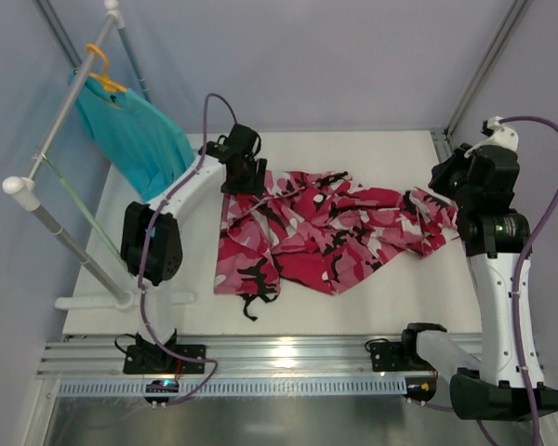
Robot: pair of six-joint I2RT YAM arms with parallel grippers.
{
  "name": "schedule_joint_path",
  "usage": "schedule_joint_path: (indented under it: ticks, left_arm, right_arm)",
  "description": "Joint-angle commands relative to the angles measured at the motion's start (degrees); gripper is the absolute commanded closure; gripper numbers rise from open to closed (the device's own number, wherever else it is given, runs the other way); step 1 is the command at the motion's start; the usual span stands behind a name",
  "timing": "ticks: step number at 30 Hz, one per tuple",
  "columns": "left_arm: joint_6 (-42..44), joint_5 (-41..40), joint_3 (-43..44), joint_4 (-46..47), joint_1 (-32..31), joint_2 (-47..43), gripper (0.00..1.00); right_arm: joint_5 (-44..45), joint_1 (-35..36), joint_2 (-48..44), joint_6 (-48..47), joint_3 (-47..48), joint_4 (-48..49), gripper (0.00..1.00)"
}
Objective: Place the trousers on the hanger
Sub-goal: Fold the trousers
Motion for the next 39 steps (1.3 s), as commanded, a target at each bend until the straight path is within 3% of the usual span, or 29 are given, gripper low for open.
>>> schedule_joint_path:
  ticks: [1, 5, 7, 8, 10, 11, 13, 17, 23, 27, 39]
  left_arm:
    - [-0.26, 11.53, 0.26, 1.09, 0.27, -10.01, 0.32]
    - [-2.62, 22.19, -8.18, 7.94, -0.34, -16.96, 0.28]
    - [-3.68, 22.13, -12.39, 10.32, -0.61, -18.73, 0.27]
    - [-4.82, 20.39, -13.20, 10.41, -0.61, -18.73, 0.27]
    - [-5.44, 19.15, -14.69, 9.45, -0.61, -18.12, 0.28]
    - [-6.49, 18.97, -15.39, 9.53, -0.61, -18.12, 0.28]
    - [-8.16, 18.70, -17.15, 10.67, -0.61, -18.90, 0.27]
    - [-10.36, 17.65, -21.28, 12.35, -0.70, -20.40, 0.27]
    - [-10.89, 17.56, -23.75, 13.05, -0.70, -21.45, 0.27]
    - [-11.42, 17.65, -25.51, 13.66, -0.70, -21.72, 0.27]
    - [-13.18, 18.35, -27.71, 15.07, -0.70, -22.86, 0.27]
  right_arm:
    - [2.62, -0.27, 1.37, -1.05, 4.28, -1.55, 0.96]
    - [2.62, -0.36, 2.60, -0.18, 7.80, -1.11, 0.96]
    - [-1.06, -0.36, 3.30, -0.08, 7.28, -1.20, 0.96]
    - [-2.03, -0.36, 3.91, 0.35, 5.71, -1.81, 0.92]
    - [-0.38, -0.36, 6.37, 5.34, 1.25, -5.48, 0.72]
    - [0.15, -0.79, 6.64, 7.89, -1.22, -6.20, 0.68]
    - [1.29, -1.15, 6.29, 19.21, -9.63, -7.18, 0.55]
    - [-4.41, -1.15, 4.01, 34.69, -21.95, -4.71, 0.44]
    - [4.19, -1.32, 5.15, 47.35, -24.89, -8.76, 0.37]
    - [5.08, -1.50, 6.99, 53.87, -26.56, -6.66, 0.34]
    - [-4.58, -1.50, 24.74, 64.16, -24.89, -1.48, 0.34]
